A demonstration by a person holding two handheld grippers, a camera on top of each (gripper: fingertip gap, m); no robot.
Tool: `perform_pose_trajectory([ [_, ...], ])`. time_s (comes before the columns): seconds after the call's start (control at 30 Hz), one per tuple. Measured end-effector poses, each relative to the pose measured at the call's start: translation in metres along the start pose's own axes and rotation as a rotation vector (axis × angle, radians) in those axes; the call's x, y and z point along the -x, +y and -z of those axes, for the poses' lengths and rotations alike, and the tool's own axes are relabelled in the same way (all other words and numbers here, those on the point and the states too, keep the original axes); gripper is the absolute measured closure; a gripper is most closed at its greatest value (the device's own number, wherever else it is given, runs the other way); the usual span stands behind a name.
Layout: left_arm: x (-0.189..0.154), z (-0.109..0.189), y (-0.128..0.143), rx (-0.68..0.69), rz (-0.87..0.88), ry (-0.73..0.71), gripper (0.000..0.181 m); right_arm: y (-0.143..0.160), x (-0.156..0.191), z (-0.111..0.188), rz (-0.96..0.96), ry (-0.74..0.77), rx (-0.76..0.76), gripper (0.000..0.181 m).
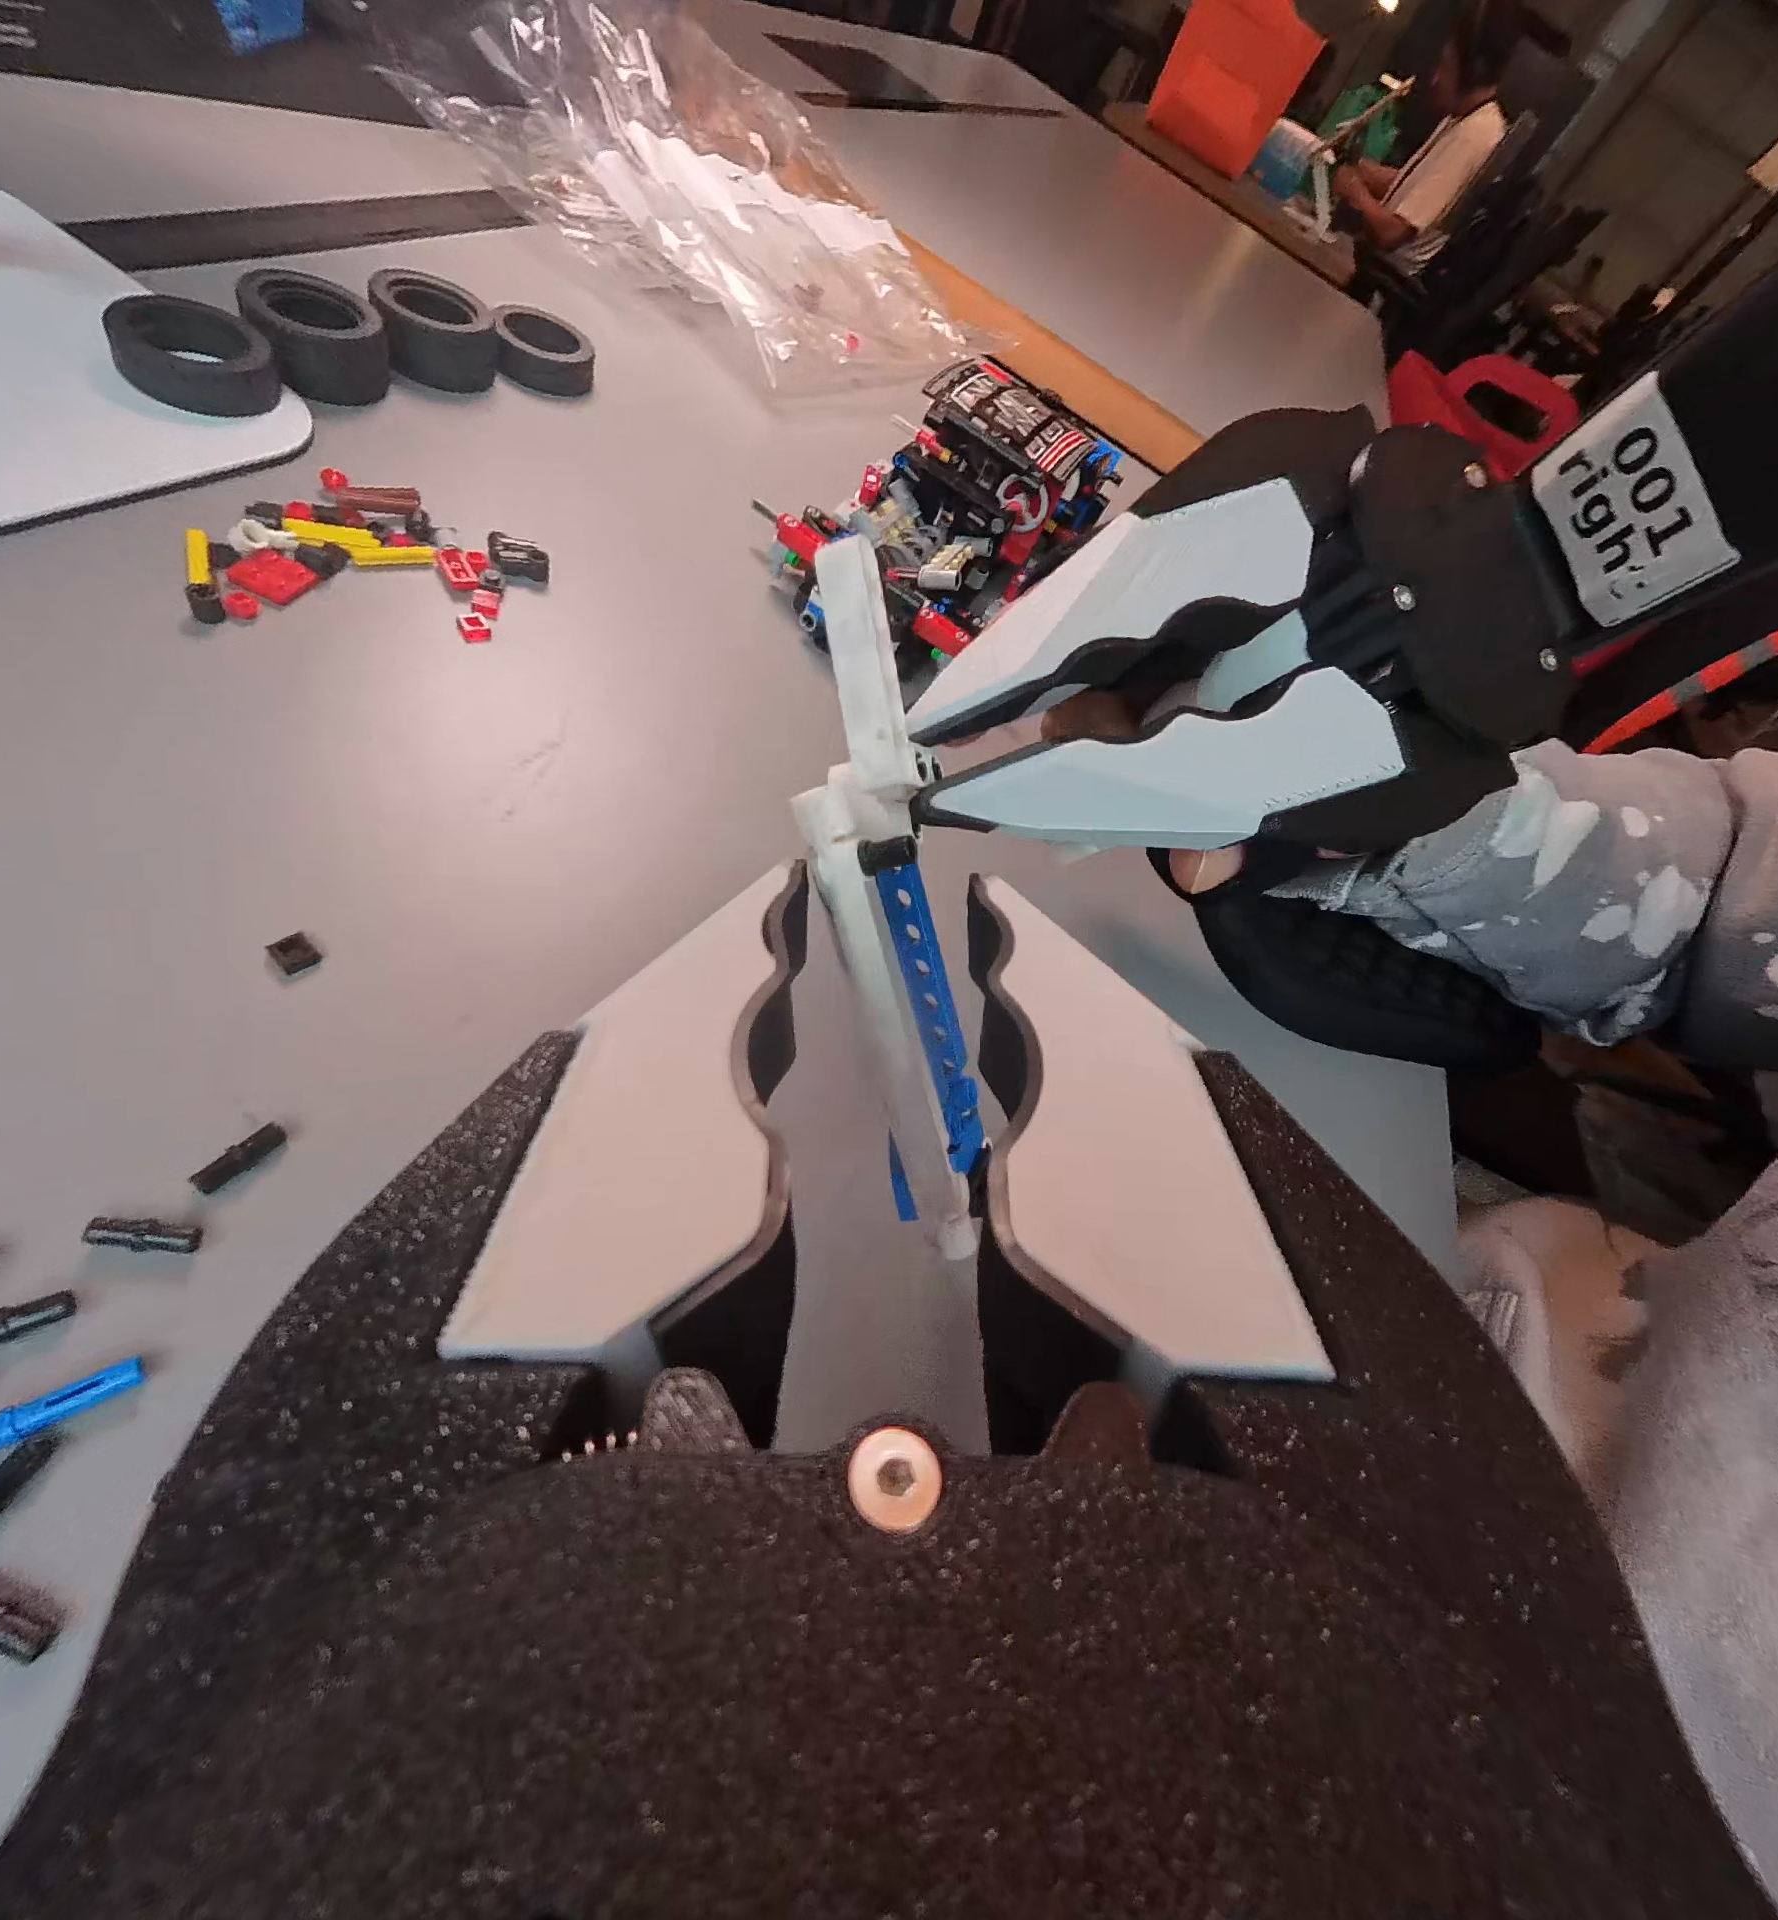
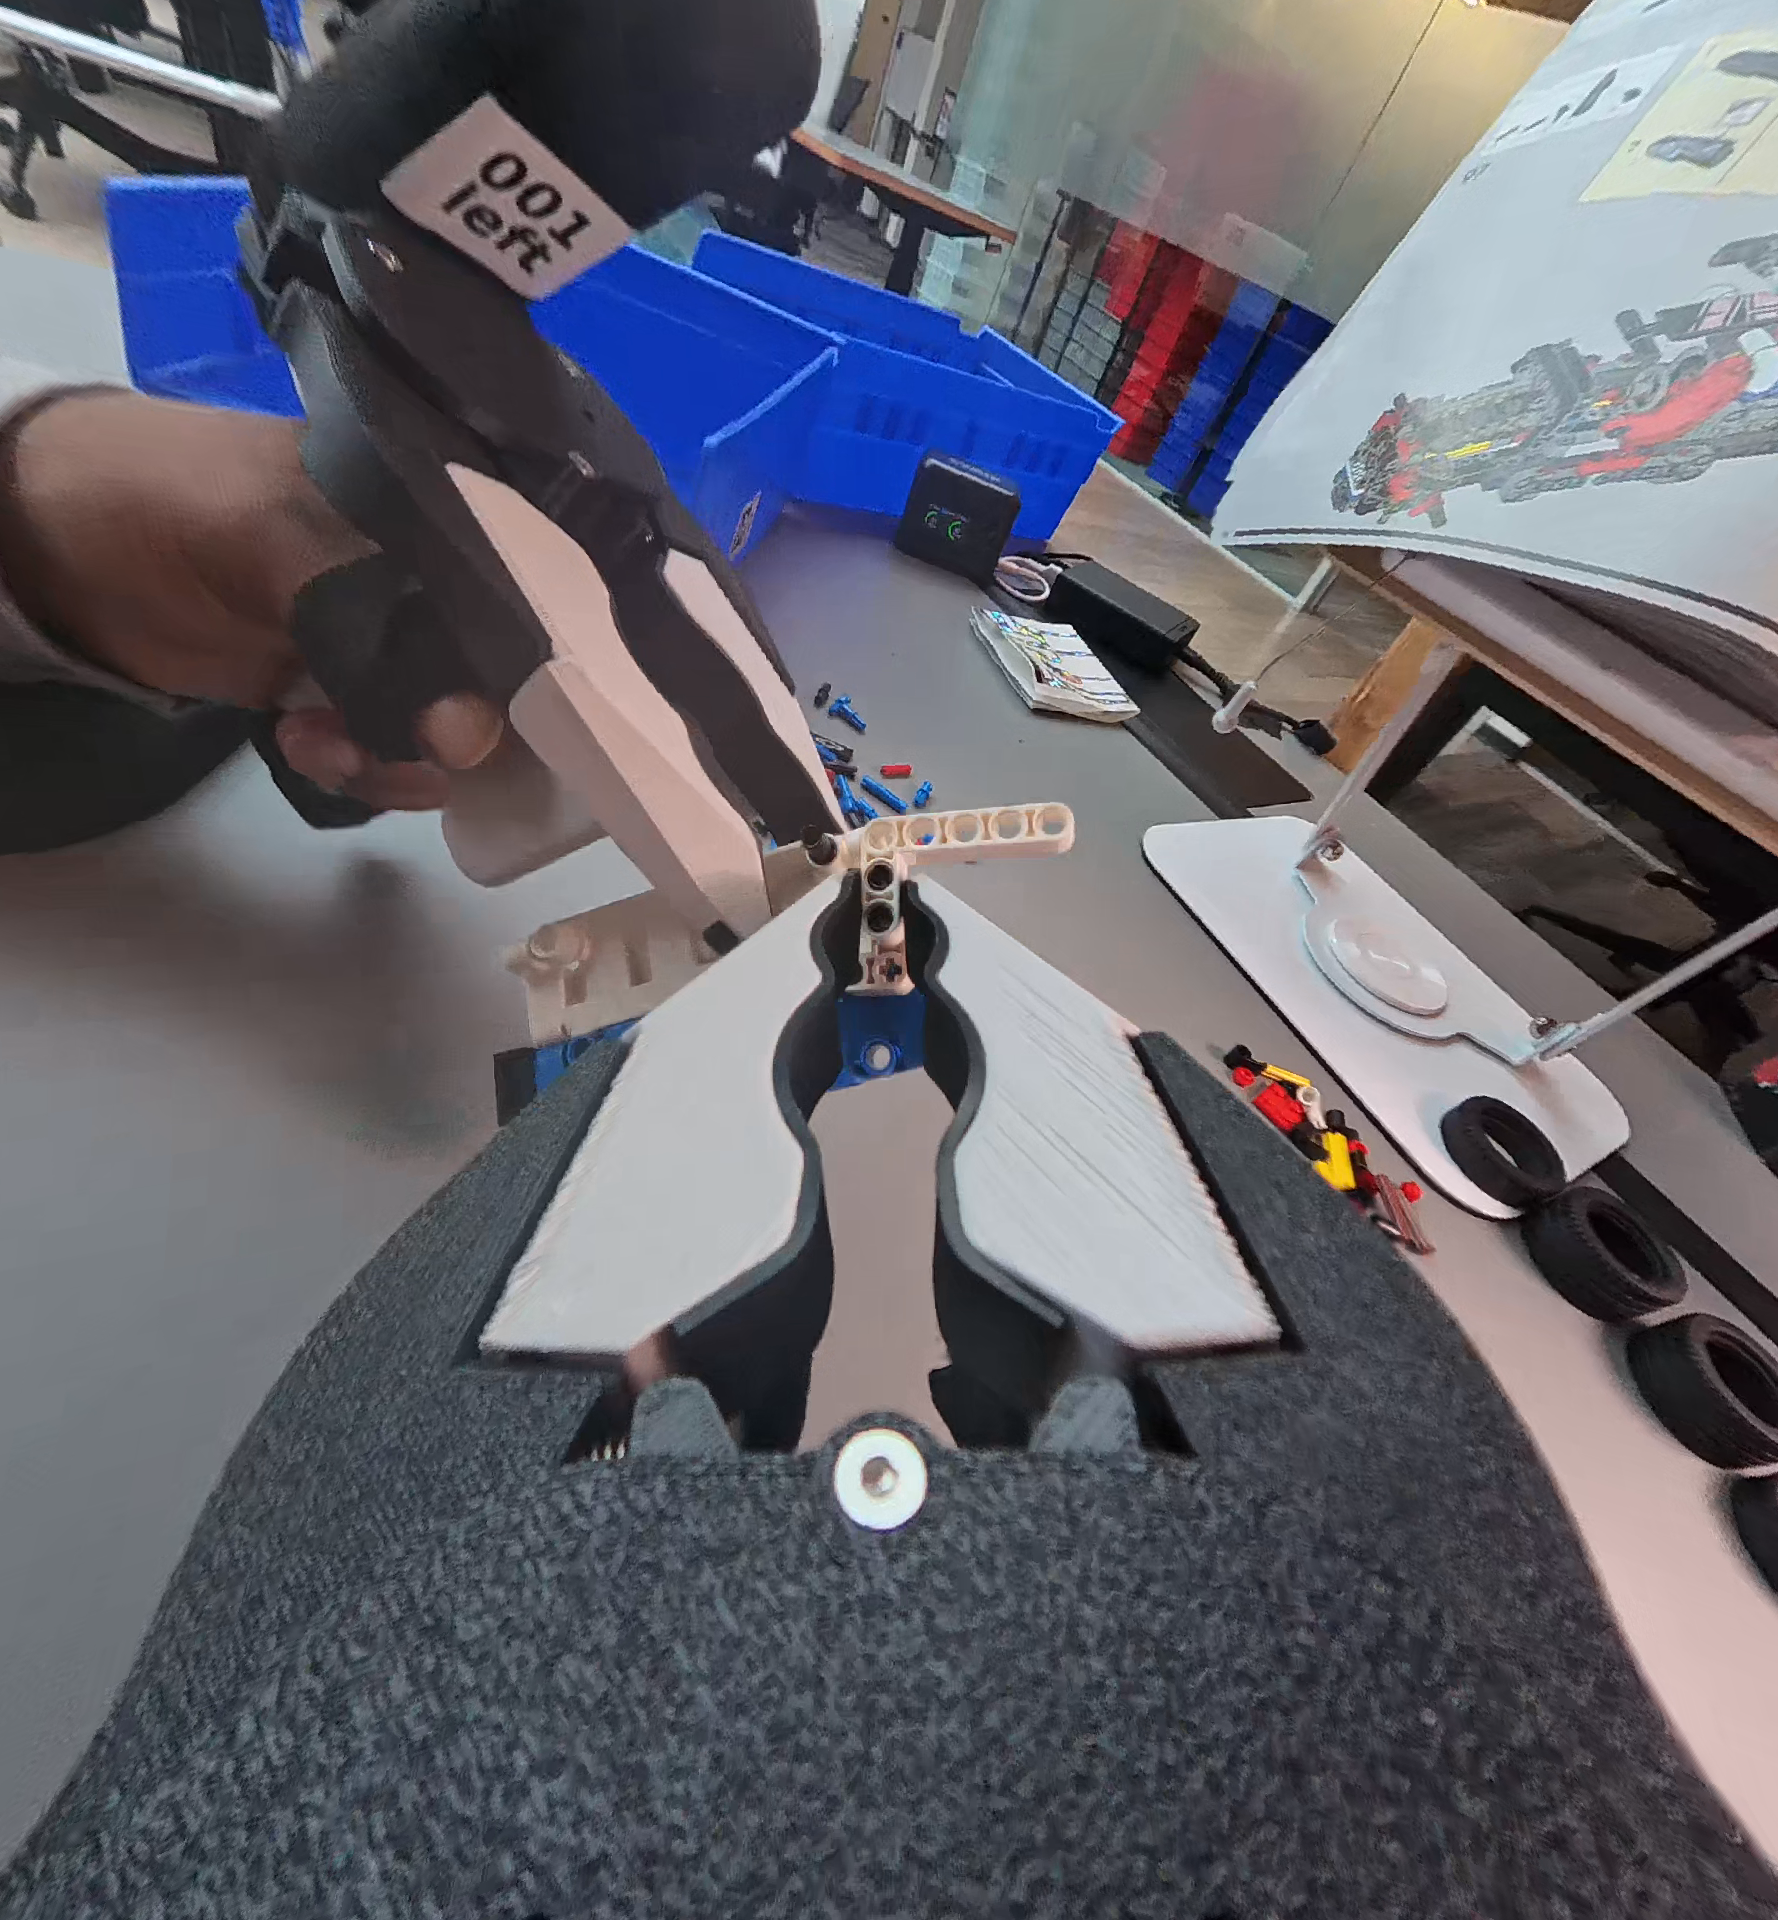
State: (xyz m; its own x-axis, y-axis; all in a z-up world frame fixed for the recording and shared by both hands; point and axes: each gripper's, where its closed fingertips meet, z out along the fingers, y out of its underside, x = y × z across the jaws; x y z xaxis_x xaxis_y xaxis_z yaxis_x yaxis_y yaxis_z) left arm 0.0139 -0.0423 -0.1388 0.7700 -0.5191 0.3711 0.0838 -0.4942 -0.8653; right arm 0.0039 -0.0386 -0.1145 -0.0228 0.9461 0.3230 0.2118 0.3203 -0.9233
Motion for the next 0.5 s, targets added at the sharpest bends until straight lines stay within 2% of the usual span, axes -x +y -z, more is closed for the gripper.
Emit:
perform_pose_trajectory([
  [0.03, -0.001, 0.000, -0.002, -0.018, -0.004, 0.003, 0.152, -0.002, 0.002, 0.000, -0.025, -0.018, -0.018, 0.174],
  [0.13, -0.001, 0.001, -0.005, -0.041, -0.011, 0.013, 0.154, -0.003, 0.006, -0.001, -0.057, -0.036, -0.027, 0.174],
  [0.23, -0.002, 0.002, -0.001, -0.024, 0.058, 0.072, 0.161, -0.003, 0.011, 0.000, -0.049, -0.057, -0.041, 0.174],
  [0.37, -0.001, -0.001, 0.005, 0.008, 0.149, 0.111, 0.163, 0.000, 0.014, 0.000, 0.124, -0.006, -0.013, 0.175],
  [0.5, -0.003, -0.001, 0.006, 0.024, 0.191, 0.144, 0.164, -0.002, 0.016, 0.003, 0.210, 0.020, -0.009, 0.177],
])
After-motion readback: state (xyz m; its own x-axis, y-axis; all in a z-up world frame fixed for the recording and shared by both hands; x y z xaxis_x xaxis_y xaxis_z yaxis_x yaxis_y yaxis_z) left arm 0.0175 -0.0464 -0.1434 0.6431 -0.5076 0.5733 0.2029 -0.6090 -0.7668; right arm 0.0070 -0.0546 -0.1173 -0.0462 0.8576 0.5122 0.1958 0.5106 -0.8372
